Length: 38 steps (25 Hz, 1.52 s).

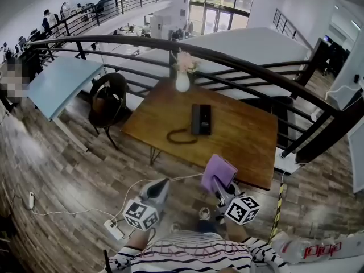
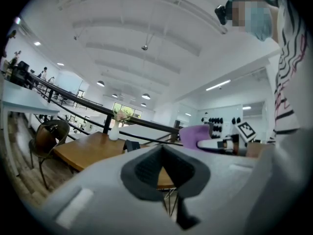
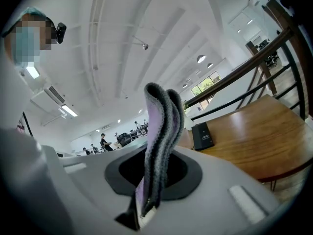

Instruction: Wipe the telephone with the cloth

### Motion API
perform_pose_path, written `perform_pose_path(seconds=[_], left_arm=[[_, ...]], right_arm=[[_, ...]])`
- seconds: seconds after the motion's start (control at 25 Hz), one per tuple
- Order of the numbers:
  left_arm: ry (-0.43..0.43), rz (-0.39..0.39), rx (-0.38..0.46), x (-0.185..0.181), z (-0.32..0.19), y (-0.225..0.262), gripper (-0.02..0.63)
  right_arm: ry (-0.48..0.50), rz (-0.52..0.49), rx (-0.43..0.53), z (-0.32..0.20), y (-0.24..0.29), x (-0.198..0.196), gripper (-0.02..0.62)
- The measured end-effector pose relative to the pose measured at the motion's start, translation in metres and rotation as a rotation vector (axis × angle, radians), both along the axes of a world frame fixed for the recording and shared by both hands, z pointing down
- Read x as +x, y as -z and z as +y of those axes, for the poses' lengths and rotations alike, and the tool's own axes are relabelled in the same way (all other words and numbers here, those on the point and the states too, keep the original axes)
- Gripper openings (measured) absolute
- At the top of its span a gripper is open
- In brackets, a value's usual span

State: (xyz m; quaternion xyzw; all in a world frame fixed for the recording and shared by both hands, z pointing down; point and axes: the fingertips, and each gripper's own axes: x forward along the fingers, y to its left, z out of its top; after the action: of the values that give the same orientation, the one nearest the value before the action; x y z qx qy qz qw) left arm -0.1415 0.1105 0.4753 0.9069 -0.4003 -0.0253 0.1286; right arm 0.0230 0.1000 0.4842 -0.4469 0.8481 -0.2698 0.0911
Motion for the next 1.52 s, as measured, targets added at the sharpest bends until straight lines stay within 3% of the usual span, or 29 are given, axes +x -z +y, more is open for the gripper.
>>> perform_pose_path(seconds=[0.6,1.04,1.28,1.52], left_arm=[[0.101,-0.013,0.029,0.084,-0.135,0.011,0.003],[0.192,-0.010,0.004,0.119,-0.183,-0.014,0.002],[0.186,0.004,-0.006,0.114,-0.211,-0.015,0.002],[0.087,0.005,-0.006,0.094,-0.262,-0.012,0.003]], right_arm=[[0.128,-0.009,0.010,-0.147,-0.002,0.073,0.051],[0.230,-0.005,-0.005,-0.216,-0.022,0.101,0.051],[0.224,-0.001,-0.032,-0.243,-0.030,0.094,0.051],[0.147,0.015,-0.043,-0.279,-0.032,0.071,0.051]])
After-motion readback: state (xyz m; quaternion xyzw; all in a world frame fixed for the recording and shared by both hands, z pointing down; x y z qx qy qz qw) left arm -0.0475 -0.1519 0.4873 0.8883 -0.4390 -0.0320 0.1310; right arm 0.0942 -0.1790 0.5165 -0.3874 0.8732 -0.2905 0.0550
